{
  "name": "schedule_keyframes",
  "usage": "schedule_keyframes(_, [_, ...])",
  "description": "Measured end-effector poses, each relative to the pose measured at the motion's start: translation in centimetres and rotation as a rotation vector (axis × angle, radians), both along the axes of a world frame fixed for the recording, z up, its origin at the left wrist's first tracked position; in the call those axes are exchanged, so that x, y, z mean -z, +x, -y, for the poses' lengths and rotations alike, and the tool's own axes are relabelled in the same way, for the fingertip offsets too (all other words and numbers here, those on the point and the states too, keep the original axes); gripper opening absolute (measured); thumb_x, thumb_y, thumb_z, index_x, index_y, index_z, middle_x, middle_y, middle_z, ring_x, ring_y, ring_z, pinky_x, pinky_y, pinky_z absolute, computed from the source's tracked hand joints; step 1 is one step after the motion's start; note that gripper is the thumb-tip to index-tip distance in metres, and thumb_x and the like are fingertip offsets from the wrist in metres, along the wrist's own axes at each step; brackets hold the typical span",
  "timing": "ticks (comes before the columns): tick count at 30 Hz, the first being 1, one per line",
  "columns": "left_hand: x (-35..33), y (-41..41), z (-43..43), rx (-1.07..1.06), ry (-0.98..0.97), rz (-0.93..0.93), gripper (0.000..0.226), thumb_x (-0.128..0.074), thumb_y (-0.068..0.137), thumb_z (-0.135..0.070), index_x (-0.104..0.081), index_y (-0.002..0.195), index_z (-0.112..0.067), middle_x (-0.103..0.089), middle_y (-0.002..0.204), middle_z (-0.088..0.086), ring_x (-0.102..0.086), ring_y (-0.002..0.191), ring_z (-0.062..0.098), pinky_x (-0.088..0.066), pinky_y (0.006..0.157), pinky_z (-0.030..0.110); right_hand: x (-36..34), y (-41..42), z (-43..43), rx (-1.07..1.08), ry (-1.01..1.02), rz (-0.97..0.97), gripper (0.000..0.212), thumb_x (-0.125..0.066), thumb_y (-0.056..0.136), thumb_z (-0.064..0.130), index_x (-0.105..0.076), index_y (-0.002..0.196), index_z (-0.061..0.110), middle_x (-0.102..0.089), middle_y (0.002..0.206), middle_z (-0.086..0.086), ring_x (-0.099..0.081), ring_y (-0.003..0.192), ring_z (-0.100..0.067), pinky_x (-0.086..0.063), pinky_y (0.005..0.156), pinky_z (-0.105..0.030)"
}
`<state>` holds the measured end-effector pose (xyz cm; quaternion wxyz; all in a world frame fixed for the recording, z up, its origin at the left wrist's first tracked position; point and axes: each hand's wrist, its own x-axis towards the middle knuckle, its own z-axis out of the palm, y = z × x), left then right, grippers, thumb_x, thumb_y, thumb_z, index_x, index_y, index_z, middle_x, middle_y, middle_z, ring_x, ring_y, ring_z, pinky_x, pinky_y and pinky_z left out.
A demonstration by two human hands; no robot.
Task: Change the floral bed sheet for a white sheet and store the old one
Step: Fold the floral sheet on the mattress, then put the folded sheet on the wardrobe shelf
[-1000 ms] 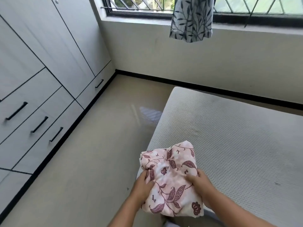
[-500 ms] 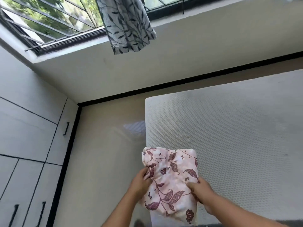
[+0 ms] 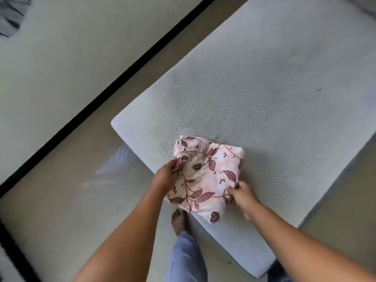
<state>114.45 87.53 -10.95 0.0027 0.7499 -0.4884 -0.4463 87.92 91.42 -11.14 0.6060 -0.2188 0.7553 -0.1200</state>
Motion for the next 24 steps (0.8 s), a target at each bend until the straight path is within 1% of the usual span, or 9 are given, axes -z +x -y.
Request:
schedule_keyframes(3, [4.0, 2.6, 2.2, 0.082, -0.009, -0.008, 0.055, -0.057, 0.096, -0.017, -0.045, 0.149, -0.024, -0.057, 0.144, 0.006, -0.053, 0.130, 0.029, -0.041, 0.106, 0.035, 2.9, 3.0, -0.7, 0.119, 0.031, -0.044, 0.007, -0.063, 0.098, 0.011, -0.067, 0.100, 0.016, -0.074, 0.098, -0.005, -0.065, 0.075, -0.016, -0.049, 0.051, -0.022])
schedule_keyframes(7, [7.9, 4.4, 2.3, 0.114, 0.041, -0.010, 0.055, -0.053, 0.097, -0.018, -0.042, 0.150, -0.027, -0.058, 0.142, 0.008, -0.054, 0.128, 0.031, -0.045, 0.104, 0.037, 5.1, 5.5, -1.8, 0.237, 0.102, -0.100, 0.011, -0.064, 0.089, 0.017, -0.067, 0.100, 0.017, -0.074, 0.102, -0.007, -0.067, 0.086, -0.022, -0.054, 0.072, -0.035])
schedule_keyframes(10, [8.9, 5.3, 1.4, 0.107, 0.088, -0.002, 0.061, -0.055, 0.096, -0.032, -0.030, 0.152, -0.028, -0.059, 0.138, 0.011, -0.058, 0.121, 0.034, -0.048, 0.099, 0.044, 5.9, 6.0, -2.2, 0.210, 0.127, -0.141, 0.062, -0.067, 0.059, 0.043, -0.061, 0.117, 0.022, -0.073, 0.113, -0.005, -0.070, 0.099, -0.028, -0.058, 0.083, -0.040])
schedule_keyframes(11, [8.9, 5.4, 1.2, 0.086, 0.080, 0.004, 0.063, -0.056, 0.095, -0.037, -0.028, 0.150, -0.027, -0.059, 0.137, 0.011, -0.058, 0.120, 0.035, -0.049, 0.098, 0.046, 5.7, 6.3, -2.2, 0.165, 0.120, -0.179, 0.069, -0.066, 0.057, 0.046, -0.059, 0.121, 0.022, -0.071, 0.117, -0.006, -0.069, 0.102, -0.032, -0.058, 0.088, -0.045])
schedule_keyframes(14, [7.5, 5.5, -0.2, 0.095, 0.065, 0.080, 0.082, -0.060, 0.091, -0.046, -0.015, 0.155, -0.024, -0.054, 0.144, 0.009, -0.054, 0.128, 0.034, -0.044, 0.103, 0.053, 2.2, 8.0, -2.4, -0.118, 0.059, -0.352, 0.065, -0.068, 0.083, 0.033, -0.045, 0.142, 0.018, -0.061, 0.134, -0.012, -0.061, 0.118, -0.038, -0.051, 0.100, -0.045])
schedule_keyframes(16, [5.8, 5.6, -1.4, 0.108, 0.055, 0.146, 0.086, -0.058, 0.093, -0.050, -0.011, 0.158, -0.020, -0.045, 0.152, 0.008, -0.046, 0.136, 0.032, -0.039, 0.109, 0.055, 0.4, 8.8, -2.6, -0.360, -0.045, -0.444, 0.075, -0.065, 0.091, 0.033, -0.030, 0.155, 0.015, -0.046, 0.149, -0.017, -0.052, 0.129, -0.040, -0.046, 0.106, -0.045])
schedule_keyframes(19, [2.7, 5.6, -3.2, 0.178, 0.027, 0.194, 0.083, -0.052, 0.097, -0.050, -0.010, 0.160, -0.016, -0.023, 0.165, 0.005, -0.024, 0.150, 0.028, -0.027, 0.118, 0.052, -2.4, 9.8, -3.1, -0.657, -0.136, -0.493, 0.079, -0.061, 0.095, 0.041, -0.025, 0.159, 0.012, -0.024, 0.163, -0.020, -0.037, 0.142, -0.042, -0.040, 0.112, -0.048])
schedule_keyframes(21, [0.1, 5.5, -4.8, 0.241, -0.025, 0.207, 0.082, -0.049, 0.098, -0.052, -0.009, 0.160, -0.015, -0.016, 0.167, 0.003, -0.017, 0.152, 0.027, -0.024, 0.120, 0.050, -4.8, 10.4, -3.8, -0.762, -0.183, -0.534, 0.077, -0.056, 0.096, 0.048, -0.025, 0.159, 0.015, -0.020, 0.164, -0.020, -0.030, 0.145, -0.042, -0.036, 0.115, -0.049])
schedule_keyframes(24, [-4.8, 5.9, -7.1, 0.274, -0.086, 0.222, 0.081, -0.045, 0.099, -0.055, -0.006, 0.160, -0.018, -0.009, 0.168, 0.000, -0.009, 0.153, 0.026, -0.019, 0.121, 0.050, -9.1, 11.7, -4.4, -0.894, -0.244, -0.603, 0.078, -0.047, 0.097, 0.058, -0.021, 0.160, 0.020, -0.016, 0.167, -0.018, -0.015, 0.153, -0.037, -0.022, 0.120, -0.053])
